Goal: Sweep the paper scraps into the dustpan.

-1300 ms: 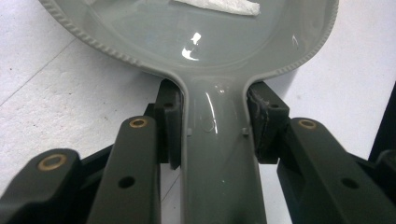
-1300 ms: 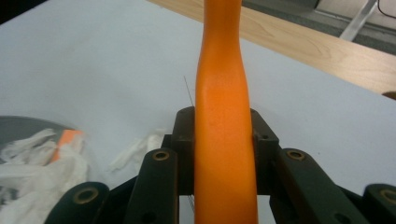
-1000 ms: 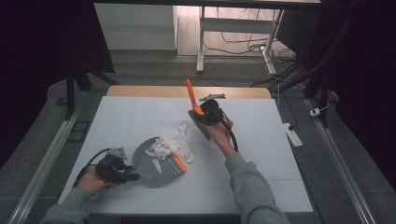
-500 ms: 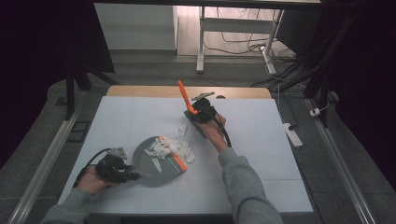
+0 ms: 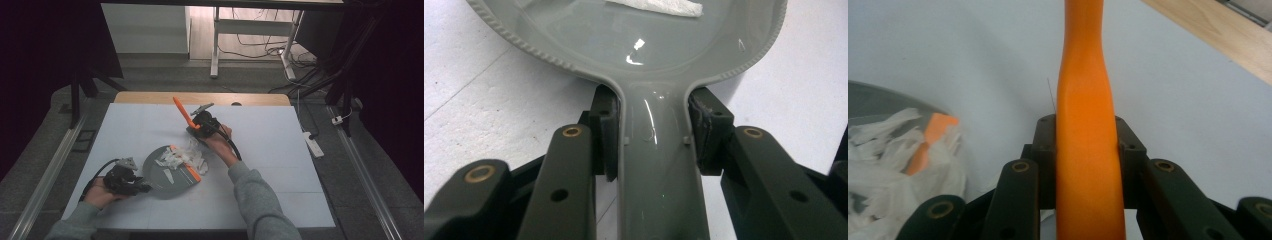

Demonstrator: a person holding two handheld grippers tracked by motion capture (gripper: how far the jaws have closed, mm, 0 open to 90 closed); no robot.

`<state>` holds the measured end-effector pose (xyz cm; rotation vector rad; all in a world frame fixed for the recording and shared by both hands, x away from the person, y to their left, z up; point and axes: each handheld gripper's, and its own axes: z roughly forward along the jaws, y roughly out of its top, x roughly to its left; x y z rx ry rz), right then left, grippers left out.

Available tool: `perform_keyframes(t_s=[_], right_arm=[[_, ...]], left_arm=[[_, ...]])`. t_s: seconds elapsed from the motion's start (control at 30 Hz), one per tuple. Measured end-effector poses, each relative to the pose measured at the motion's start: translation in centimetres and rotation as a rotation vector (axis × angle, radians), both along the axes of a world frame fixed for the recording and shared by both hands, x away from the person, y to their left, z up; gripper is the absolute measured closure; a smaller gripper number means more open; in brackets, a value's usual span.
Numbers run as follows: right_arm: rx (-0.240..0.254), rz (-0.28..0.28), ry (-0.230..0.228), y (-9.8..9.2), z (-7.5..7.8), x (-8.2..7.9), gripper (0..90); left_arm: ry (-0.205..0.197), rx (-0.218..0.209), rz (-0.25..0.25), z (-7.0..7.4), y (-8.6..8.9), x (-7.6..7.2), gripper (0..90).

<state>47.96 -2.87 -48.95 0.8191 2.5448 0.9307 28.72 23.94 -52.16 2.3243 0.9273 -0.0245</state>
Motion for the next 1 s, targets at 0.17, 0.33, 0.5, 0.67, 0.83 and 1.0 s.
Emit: perform_keyframes(t_s=[0.17,0.33,0.5,0.67,0.83,1.0], right_arm=[[-0.021,0.057,0.006,0.7,0.0,-1.0,69.9],[-0.001,0.101,0.033,1.5,0.1,-2.4,69.9],[0.026,0.163,0.052,2.7,0.2,-4.4,69.8],[0.059,0.235,0.053,3.5,0.5,-6.5,69.8],[0.097,0.25,0.014,3.2,1.8,-7.3,69.8],[0.154,0.195,-0.031,1.5,3.5,-7.0,69.8]], left_arm=[[-0.001,0.001,0.001,0.0,0.0,0.0,61.4],[-0.001,0.0,0.002,0.0,-0.1,0.0,61.4],[-0.001,0.0,0.004,0.0,-0.1,-0.1,61.4],[-0.002,0.002,0.004,0.0,-0.1,-0.1,61.4],[-0.004,0.001,0.003,0.0,0.0,-0.1,61.4],[-0.005,0.002,0.004,0.0,0.1,-0.1,61.4]])
